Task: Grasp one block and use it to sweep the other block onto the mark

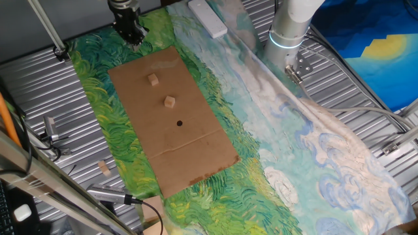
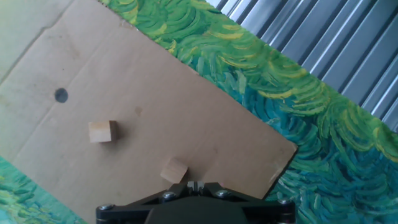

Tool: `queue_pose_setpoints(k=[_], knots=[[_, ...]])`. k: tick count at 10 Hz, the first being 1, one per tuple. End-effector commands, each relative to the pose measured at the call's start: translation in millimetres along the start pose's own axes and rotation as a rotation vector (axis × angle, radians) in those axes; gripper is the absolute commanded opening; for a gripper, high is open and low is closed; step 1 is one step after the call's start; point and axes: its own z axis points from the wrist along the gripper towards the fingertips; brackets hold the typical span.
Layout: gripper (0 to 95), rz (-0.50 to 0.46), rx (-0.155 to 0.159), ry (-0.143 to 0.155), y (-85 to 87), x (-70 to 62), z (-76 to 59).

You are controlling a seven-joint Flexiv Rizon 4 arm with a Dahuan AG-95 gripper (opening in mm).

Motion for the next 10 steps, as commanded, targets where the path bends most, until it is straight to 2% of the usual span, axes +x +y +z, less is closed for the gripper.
queue_pose_setpoints(k=[1,2,5,10], knots=[[0.0,0.031,-0.014,-0.039,1.2,1.3,-0.5],[0.0,0.029,-0.013,-0.040,1.2,1.3,-0.5],[0.0,-0.024,0.011,-0.015,1.2,1.3,-0.5],[0.0,-0.017,0.030,0.002,1.2,1.3,-0.5]])
